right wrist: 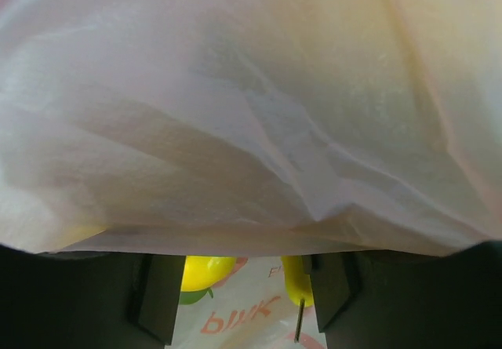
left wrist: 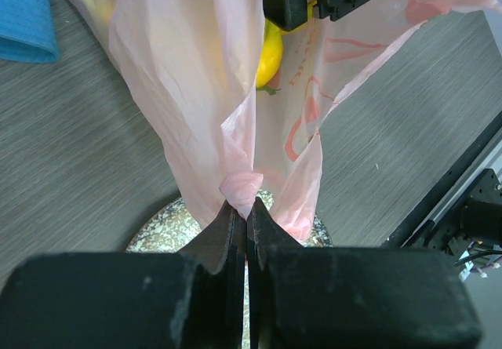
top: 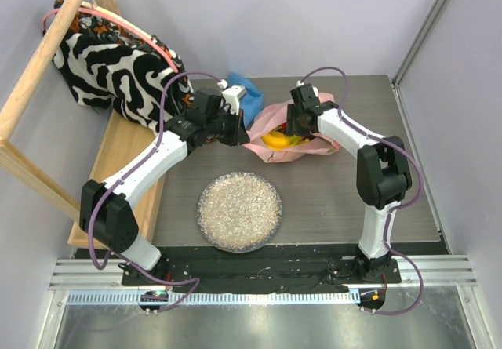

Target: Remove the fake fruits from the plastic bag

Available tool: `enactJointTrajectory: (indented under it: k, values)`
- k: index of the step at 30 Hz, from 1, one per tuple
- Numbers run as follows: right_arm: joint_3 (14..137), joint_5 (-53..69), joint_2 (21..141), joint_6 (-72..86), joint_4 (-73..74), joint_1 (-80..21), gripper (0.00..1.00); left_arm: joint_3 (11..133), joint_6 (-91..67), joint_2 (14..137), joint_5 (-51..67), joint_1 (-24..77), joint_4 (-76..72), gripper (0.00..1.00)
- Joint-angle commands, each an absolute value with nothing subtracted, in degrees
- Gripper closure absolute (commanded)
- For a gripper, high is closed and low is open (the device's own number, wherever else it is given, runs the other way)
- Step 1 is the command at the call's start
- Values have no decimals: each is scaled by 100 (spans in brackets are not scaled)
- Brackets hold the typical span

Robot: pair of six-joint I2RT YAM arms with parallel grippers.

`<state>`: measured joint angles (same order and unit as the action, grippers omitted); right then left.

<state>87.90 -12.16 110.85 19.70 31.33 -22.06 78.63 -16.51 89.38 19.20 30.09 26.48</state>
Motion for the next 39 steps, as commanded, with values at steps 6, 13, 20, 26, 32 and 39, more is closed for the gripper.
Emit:
enactJointTrajectory:
  k: [6,13,20,26,32,39]
  values:
    - [8841,-1714,10943,2198,3015,-2101,80,8112,-1696,8930,2013,2980,2558,97]
    - [9176,-1126,10205,1987,2927,-1960,99,8384,-1661,9096,1978,2980,2505,96]
    - [9140,-431,9115,1372,2532,-1837,99,10228,-1266,10001,1995,2953,2855,97]
    - [8869,-869,8290,407,2163,-1811,99,11846,-1230,10985,1837,2839,2751,95]
    - [8333,-1722,7867,-297,1793,-1749,99,12111,-1169,11285,1758,2812,2540,96]
    - [7700,-2056,7769,-1421,838,-1758,99,12068,-1055,11136,1678,2812,2487,100]
